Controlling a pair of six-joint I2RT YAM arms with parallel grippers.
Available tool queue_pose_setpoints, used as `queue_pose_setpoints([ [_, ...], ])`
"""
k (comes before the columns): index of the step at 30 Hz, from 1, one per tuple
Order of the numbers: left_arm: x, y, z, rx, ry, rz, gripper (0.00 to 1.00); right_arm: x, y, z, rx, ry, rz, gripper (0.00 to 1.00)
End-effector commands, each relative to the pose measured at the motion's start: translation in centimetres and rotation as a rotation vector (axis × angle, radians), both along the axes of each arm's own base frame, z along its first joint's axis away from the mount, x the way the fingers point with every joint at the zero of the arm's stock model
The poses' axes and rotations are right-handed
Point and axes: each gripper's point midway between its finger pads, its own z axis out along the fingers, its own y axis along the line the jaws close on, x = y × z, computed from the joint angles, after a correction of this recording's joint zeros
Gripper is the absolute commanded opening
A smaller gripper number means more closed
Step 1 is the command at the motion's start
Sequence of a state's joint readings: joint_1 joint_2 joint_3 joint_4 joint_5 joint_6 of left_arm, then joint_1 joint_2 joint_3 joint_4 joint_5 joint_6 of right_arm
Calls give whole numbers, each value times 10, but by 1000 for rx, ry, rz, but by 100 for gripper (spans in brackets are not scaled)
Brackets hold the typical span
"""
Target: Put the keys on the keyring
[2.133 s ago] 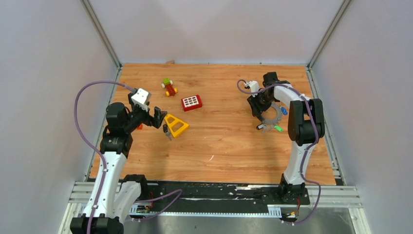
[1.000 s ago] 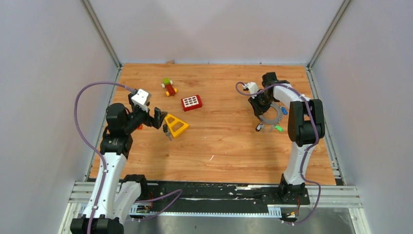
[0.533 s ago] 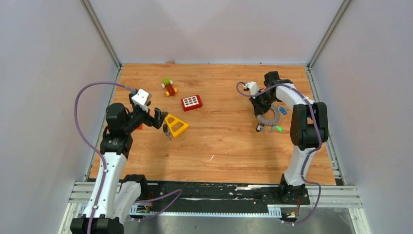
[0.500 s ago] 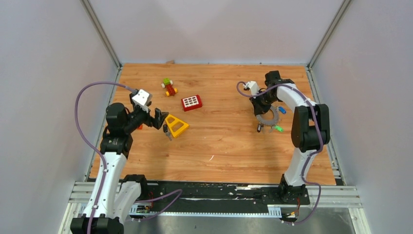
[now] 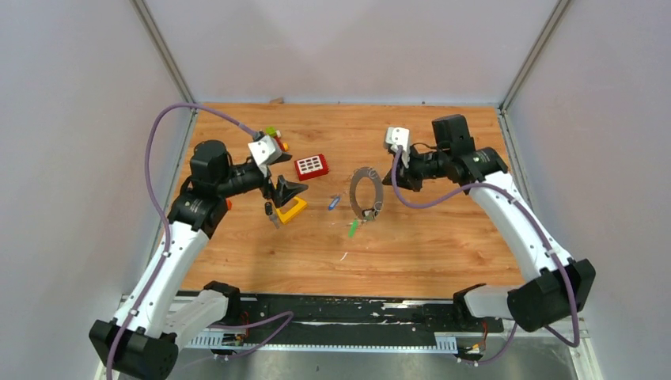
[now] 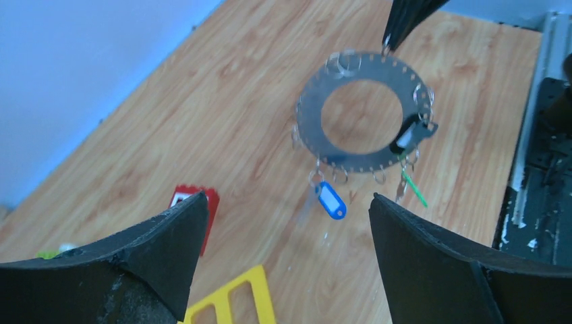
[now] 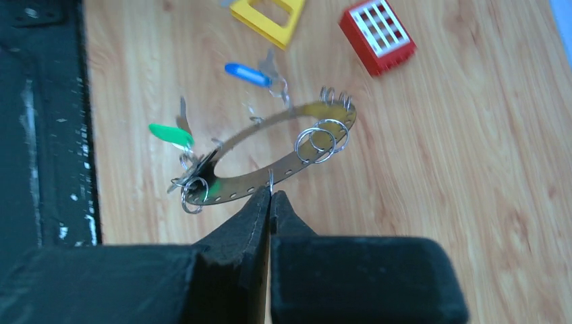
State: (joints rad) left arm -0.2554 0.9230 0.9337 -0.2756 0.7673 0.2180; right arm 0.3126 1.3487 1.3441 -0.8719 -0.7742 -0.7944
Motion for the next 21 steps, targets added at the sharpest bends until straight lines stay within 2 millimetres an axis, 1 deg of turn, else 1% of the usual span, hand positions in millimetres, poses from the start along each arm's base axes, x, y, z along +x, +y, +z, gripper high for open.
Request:
queue_pose_setpoints([
  [1, -13, -32, 44, -47, -64, -142, 93, -27, 35, 50, 170, -109, 90, 0],
  [4, -22, -51, 61, -68, -86, -222, 86, -46, 48, 67, 239, -126, 152, 0],
  [6, -27, -64, 65, -79, -92, -271, 81, -59, 54, 75, 277, -119, 198, 0],
  [9, -36, -83, 61, -84, -95, -337, 79, -74, 59, 85, 337, -108, 241, 0],
  [13, -43, -111, 49, -71, -90, -399, 79, -84, 64, 93, 393, -110, 276, 0],
  [16, -47, -124, 43, -64, -89, -437, 77, -91, 68, 92, 417, -98, 300, 0],
  [19, -54, -130, 38, -63, -90, -476, 71, -97, 70, 84, 420, -89, 320, 0],
  [21, -61, -133, 33, -56, -92, -512, 69, -98, 71, 76, 412, -82, 323, 0],
])
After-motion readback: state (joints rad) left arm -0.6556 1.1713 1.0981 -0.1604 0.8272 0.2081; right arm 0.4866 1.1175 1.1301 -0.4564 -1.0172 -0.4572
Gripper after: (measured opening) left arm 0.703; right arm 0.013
